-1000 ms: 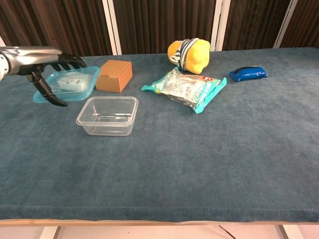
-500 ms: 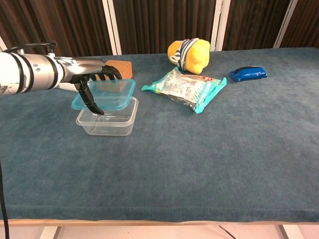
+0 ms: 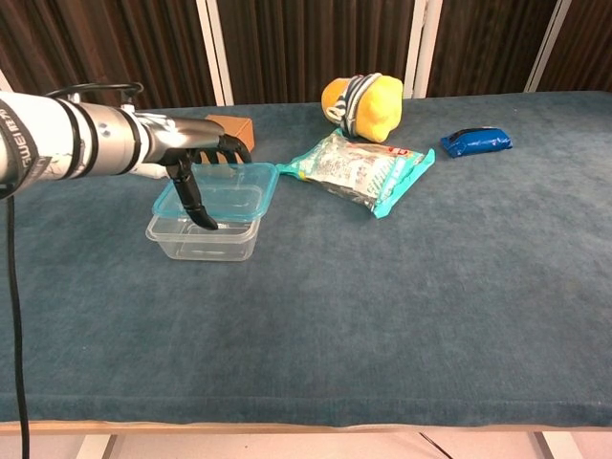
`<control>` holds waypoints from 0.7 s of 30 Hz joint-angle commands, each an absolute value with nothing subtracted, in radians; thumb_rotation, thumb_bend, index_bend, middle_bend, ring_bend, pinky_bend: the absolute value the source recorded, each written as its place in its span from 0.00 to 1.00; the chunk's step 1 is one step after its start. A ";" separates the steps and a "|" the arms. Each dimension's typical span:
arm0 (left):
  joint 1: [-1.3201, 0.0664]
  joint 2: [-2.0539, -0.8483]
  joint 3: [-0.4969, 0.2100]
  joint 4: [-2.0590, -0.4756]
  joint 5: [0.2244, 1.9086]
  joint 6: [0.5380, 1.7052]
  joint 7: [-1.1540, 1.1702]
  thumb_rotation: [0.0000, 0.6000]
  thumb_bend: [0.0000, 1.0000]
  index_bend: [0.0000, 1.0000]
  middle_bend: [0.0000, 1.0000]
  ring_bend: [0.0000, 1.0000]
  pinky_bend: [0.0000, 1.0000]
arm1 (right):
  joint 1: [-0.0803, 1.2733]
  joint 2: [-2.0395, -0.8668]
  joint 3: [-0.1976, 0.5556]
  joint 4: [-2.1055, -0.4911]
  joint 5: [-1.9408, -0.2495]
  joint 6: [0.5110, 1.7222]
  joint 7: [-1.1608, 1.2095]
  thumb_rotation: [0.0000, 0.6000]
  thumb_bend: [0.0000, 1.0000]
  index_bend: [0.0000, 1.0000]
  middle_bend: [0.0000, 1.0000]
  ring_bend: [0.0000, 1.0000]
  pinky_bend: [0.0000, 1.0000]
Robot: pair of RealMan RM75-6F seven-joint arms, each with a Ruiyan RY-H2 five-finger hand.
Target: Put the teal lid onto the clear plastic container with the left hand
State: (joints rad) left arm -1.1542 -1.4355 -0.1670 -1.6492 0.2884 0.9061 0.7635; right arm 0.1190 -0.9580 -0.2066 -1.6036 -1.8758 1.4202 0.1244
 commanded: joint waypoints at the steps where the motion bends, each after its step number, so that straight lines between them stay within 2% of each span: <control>1: -1.165 -1.440 -0.161 -1.650 0.277 0.918 0.767 1.00 0.25 0.34 0.71 0.50 0.15 | 0.118 -0.958 -0.207 -1.603 -1.877 1.422 0.127 1.00 0.06 0.00 0.00 0.00 0.00; 8: -1.181 -1.471 -0.135 -1.612 0.247 0.908 0.773 1.00 0.25 0.32 0.66 0.48 0.15 | 0.119 -0.958 -0.209 -1.603 -1.880 1.422 0.125 1.00 0.06 0.00 0.00 0.00 0.00; 17: -1.184 -1.489 -0.134 -1.577 0.268 0.908 0.745 1.00 0.25 0.32 0.64 0.47 0.15 | 0.119 -0.954 -0.209 -1.601 -1.881 1.426 0.132 1.00 0.06 0.00 0.00 0.00 0.00; 21: -1.190 -1.493 -0.124 -1.564 0.246 0.902 0.754 1.00 0.25 0.27 0.55 0.43 0.15 | 0.118 -0.953 -0.210 -1.601 -1.882 1.428 0.132 1.00 0.06 0.00 0.00 0.00 0.00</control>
